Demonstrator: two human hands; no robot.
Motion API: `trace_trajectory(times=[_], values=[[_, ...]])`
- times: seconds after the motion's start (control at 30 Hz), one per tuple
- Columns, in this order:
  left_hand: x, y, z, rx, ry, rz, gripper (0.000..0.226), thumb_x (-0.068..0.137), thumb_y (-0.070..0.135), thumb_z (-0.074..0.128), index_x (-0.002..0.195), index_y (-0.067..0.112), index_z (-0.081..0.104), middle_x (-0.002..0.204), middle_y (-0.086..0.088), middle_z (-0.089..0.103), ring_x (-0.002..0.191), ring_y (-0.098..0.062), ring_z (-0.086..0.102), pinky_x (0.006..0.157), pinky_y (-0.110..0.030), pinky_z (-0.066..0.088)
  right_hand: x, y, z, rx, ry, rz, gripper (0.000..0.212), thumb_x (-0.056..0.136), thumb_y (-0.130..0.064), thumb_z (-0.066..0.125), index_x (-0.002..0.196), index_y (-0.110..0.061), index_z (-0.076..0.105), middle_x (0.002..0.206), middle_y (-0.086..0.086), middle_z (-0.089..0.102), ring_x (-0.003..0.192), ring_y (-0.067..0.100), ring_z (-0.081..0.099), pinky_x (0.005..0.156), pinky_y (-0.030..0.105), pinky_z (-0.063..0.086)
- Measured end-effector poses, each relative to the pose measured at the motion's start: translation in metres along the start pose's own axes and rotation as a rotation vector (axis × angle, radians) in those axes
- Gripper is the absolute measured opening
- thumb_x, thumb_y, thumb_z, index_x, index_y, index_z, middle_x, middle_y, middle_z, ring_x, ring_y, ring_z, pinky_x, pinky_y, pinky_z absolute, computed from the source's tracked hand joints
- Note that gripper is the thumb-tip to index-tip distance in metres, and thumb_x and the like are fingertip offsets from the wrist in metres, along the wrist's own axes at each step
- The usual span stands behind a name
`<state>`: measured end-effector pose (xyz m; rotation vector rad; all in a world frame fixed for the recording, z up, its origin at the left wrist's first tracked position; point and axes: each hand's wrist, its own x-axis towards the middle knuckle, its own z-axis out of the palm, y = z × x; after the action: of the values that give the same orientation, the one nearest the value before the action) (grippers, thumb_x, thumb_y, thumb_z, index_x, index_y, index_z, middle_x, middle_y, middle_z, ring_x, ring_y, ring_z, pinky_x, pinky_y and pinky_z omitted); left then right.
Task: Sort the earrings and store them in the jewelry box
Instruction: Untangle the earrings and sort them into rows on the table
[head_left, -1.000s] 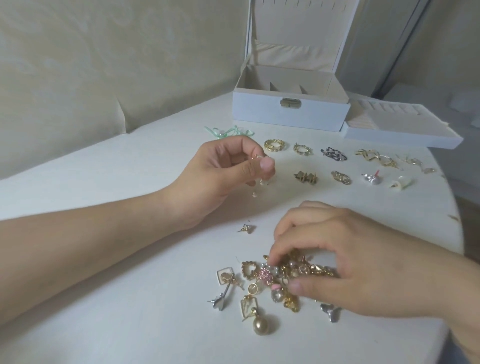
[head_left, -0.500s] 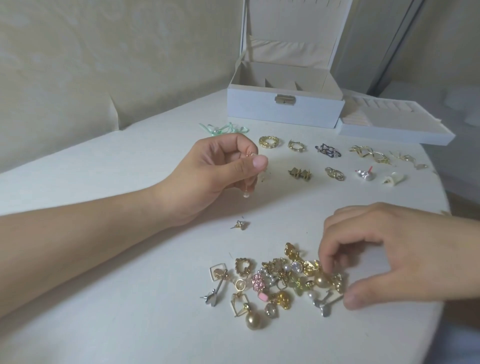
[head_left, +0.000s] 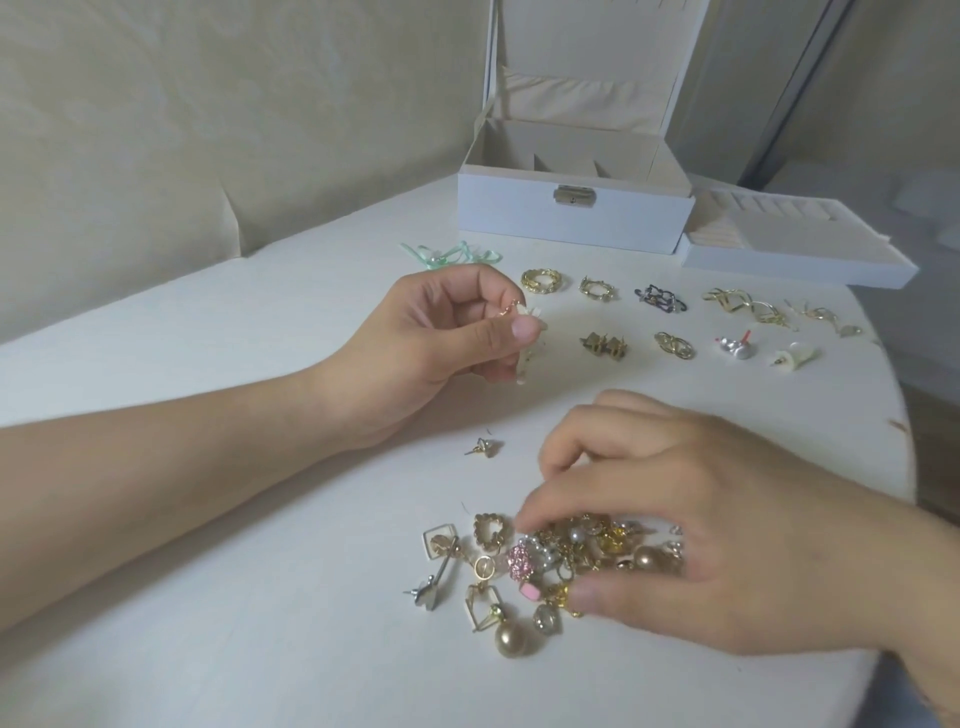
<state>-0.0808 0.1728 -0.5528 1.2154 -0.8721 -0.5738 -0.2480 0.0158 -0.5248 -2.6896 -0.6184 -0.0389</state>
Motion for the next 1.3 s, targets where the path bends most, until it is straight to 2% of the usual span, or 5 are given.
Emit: trace_trajectory(times=[0.23,0.37,0.63,1.03,1.3], values=[[0.000,0.000,0.000,0.014,-0.009,0.000,0.009,0.076,0.021,0.071,0.077,0.016,0.063,0.064,-0.001,0.059,0.062,-0.020,0.053,0.065,-0.028,0.046,-0.002,0.002,-0.002,0.048,-0.074,-0.086,0.031,0.080,-0.049,0.073,0.110,-0.044,0.065,0.107,-0.023,0.050,0.102,0.003,0.047,0.080,0.022,0.045],[0.000,0.001,0.000,0.005,-0.009,-0.003,0.006,0.077,0.021,0.070,0.076,0.017,0.065,0.064,-0.001,0.060,0.062,-0.019,0.054,0.064,-0.027,0.046,-0.017,0.021,-0.025,0.128,-0.015,0.022,0.034,0.074,-0.035,0.078,0.104,-0.042,0.065,0.107,-0.018,0.057,0.106,0.008,0.055,0.089,0.021,0.040],[0.000,0.001,0.000,0.009,-0.007,-0.012,0.008,0.076,0.021,0.070,0.077,0.016,0.064,0.064,-0.002,0.060,0.062,-0.018,0.054,0.064,-0.027,0.046,-0.026,0.040,-0.028,0.089,-0.145,0.129,0.014,0.078,-0.043,0.065,0.092,-0.046,0.066,0.101,-0.020,0.056,0.103,0.007,0.056,0.089,0.026,0.041],[-0.001,0.001,0.001,0.017,-0.001,-0.014,0.011,0.076,0.021,0.071,0.078,0.014,0.062,0.067,0.000,0.062,0.063,-0.017,0.056,0.065,-0.028,0.044,-0.008,-0.004,-0.011,-0.095,-0.075,-0.001,0.021,0.075,-0.059,0.065,0.083,-0.040,0.066,0.083,-0.022,0.051,0.078,0.001,0.047,0.062,0.025,0.043],[-0.001,0.003,0.000,0.003,0.008,-0.025,0.007,0.073,0.023,0.072,0.075,0.020,0.066,0.073,0.000,0.069,0.070,-0.016,0.059,0.065,-0.026,0.045,-0.006,-0.005,-0.008,-0.131,-0.071,0.001,0.003,0.081,-0.038,0.066,0.079,-0.036,0.066,0.082,-0.022,0.054,0.079,0.001,0.049,0.065,0.021,0.040]])
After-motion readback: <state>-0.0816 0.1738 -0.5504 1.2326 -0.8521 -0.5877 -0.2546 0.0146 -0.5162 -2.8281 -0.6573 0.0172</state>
